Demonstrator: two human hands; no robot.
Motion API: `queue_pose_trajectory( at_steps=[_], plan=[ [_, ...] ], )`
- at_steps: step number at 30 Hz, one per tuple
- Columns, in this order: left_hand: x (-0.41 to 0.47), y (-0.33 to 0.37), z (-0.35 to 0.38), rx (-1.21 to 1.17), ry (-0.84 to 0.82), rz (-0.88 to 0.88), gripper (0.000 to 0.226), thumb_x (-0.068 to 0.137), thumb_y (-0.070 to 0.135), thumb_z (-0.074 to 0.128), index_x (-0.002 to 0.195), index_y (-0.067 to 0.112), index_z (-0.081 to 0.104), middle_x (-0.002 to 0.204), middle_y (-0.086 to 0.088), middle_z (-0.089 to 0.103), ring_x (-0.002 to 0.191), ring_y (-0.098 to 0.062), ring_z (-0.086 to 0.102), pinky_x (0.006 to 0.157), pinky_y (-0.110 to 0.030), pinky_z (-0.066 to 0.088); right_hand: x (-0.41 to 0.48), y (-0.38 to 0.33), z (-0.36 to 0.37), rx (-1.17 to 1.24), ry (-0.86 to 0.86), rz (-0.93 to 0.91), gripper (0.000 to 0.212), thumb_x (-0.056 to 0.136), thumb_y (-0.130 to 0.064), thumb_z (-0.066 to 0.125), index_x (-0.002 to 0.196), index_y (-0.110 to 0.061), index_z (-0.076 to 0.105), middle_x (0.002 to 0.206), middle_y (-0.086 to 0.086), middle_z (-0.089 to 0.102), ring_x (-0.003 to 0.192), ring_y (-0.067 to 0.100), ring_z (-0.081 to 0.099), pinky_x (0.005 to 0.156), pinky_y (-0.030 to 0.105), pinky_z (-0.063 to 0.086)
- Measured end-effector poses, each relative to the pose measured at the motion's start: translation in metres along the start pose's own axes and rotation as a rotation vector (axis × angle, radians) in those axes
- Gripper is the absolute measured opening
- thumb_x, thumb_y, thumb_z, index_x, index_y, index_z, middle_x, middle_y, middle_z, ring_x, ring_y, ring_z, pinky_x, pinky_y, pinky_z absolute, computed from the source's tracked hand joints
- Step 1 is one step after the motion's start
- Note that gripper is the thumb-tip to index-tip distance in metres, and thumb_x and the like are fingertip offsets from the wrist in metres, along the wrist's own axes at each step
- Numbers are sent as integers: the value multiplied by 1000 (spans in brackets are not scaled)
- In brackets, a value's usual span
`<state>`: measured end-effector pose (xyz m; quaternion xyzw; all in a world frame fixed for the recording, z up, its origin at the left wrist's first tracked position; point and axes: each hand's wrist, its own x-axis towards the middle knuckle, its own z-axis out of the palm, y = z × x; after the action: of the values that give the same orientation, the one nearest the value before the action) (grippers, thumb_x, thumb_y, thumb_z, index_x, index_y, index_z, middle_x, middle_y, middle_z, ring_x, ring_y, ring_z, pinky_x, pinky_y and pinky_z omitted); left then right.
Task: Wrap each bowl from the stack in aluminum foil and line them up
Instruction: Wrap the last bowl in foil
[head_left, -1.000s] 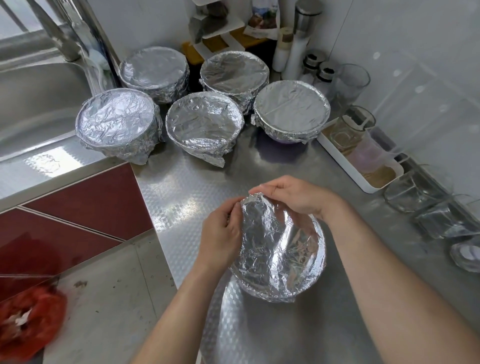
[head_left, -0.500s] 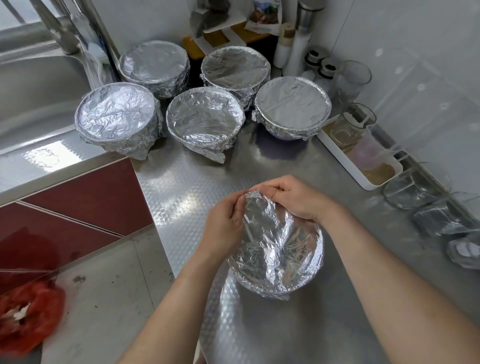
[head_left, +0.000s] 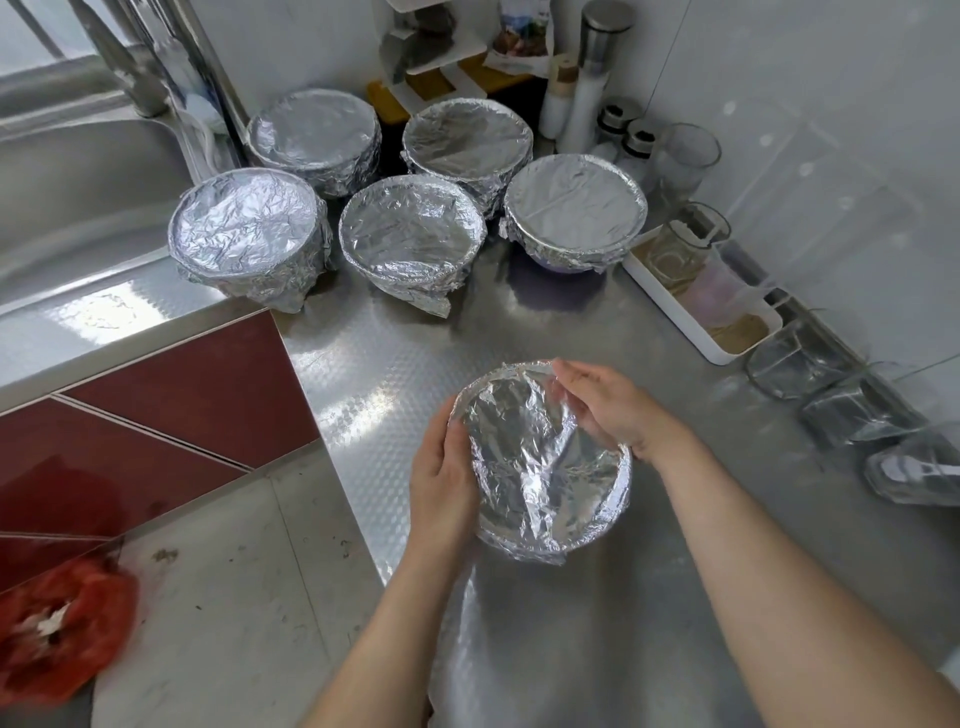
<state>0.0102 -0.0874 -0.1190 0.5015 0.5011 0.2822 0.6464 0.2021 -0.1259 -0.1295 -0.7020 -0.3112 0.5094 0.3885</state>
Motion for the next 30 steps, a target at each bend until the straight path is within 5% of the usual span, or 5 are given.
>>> queue_pose_trajectory(
  at_steps=[6,10,15,21,30],
  plan=[
    [-13,-9,-2,-107,180,-107,35,105,35,37,137,30,51,128,17,58,119,-1,53,94,-16,45,-19,6,0,202,515,-57,42,103,-39,35,136,-18,52,135,1,55,115,12,56,88,20,42],
    [-39,-9,2,-54,185,-166,45,101,42,44,144,39,34,133,9,56,115,-10,57,102,-36,45,-51,41,23,680,715,-39,30,103,-37,40,126,-27,57,140,2,53,126,15,52,113,38,35],
    [-40,-4,-6,65,193,-134,63,96,32,55,149,37,21,140,1,42,117,-14,51,100,-35,41,-58,50,64,997,646,-22,45,98,-45,47,138,-25,51,135,-1,59,125,15,54,108,38,41],
    [14,15,-2,49,93,-145,49,103,40,36,151,26,34,152,10,35,140,-12,32,112,-27,21,-45,33,66,991,635,-26,37,100,-44,43,130,-27,57,120,-5,67,106,10,65,76,28,55],
    [14,3,12,8,168,-105,37,103,37,29,106,15,59,113,-26,55,113,-46,52,97,-59,43,-30,27,73,846,764,64,58,90,-50,54,132,-11,56,128,6,63,117,22,61,104,48,46]
  ],
)
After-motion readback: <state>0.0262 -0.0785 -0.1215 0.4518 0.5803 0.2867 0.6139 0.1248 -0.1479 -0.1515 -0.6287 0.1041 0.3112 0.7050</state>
